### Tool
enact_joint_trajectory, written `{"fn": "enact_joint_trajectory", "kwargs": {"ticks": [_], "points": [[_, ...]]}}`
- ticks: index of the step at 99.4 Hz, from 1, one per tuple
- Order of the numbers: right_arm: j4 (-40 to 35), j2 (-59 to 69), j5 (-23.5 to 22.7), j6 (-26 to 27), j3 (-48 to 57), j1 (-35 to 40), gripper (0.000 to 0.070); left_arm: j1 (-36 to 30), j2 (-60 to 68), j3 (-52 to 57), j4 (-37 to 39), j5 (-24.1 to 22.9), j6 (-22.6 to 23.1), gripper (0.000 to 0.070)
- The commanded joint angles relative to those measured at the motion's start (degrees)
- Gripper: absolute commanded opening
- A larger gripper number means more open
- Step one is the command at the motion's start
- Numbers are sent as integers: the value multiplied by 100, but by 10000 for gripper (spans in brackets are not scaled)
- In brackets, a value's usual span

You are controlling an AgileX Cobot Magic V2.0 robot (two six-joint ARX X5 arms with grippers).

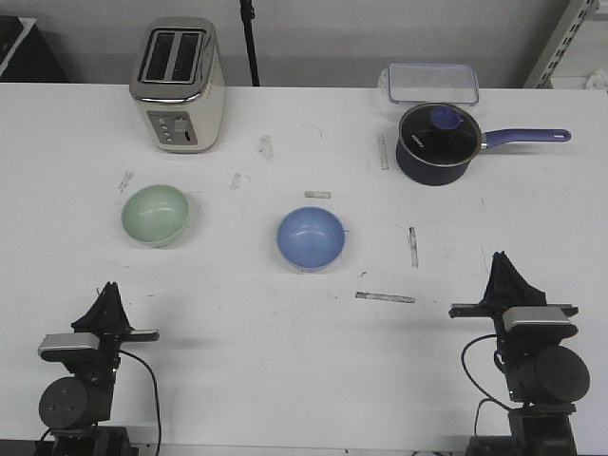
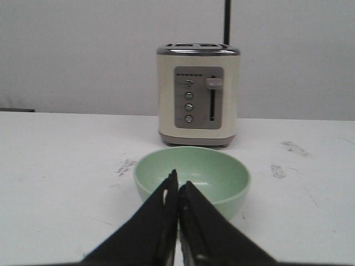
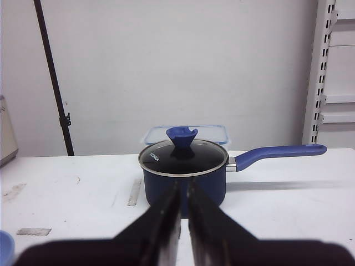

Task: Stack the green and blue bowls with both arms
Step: 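Reach the left gripper forward to the rim of the light green bowl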

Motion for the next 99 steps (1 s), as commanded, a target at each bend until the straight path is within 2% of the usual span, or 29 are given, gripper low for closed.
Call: {"fn": "enact_joint_trajectory", "kwargs": {"ticks": [1, 8, 37, 39, 40, 56, 71, 85, 90, 99], "points": [[70, 0, 2, 74, -7, 4, 15, 11, 116, 321, -68, -216, -2, 1], [70, 0, 2, 74, -7, 4, 15, 11, 341, 627, -240, -341, -2, 1], [70, 0, 2, 74, -7, 4, 15, 11, 1731, 1818, -774, -326, 0, 1], [70, 0, 2, 74, -7, 4, 15, 11, 1860, 1912, -824, -326, 7, 1], [70, 0, 2, 74, -7, 4, 15, 11, 2761, 2553, -1071, -315, 72, 1], [70, 0, 2, 74, -7, 4, 15, 11, 3744, 3246, -1248, -310, 63, 1], [70, 0, 2, 74, -7, 4, 15, 11, 4590, 3921, -1683, -98, 24, 1], [70, 0, 2, 74, -7, 4, 15, 17, 5342, 4579, -2111, -98, -50, 1], [70, 0, 2, 74, -7, 4, 15, 33, 5602, 4843, -2369, -96, -170, 1], [70, 0, 2, 74, -7, 4, 15, 111, 6100, 5348, -2872, -92, -643, 1]]}}
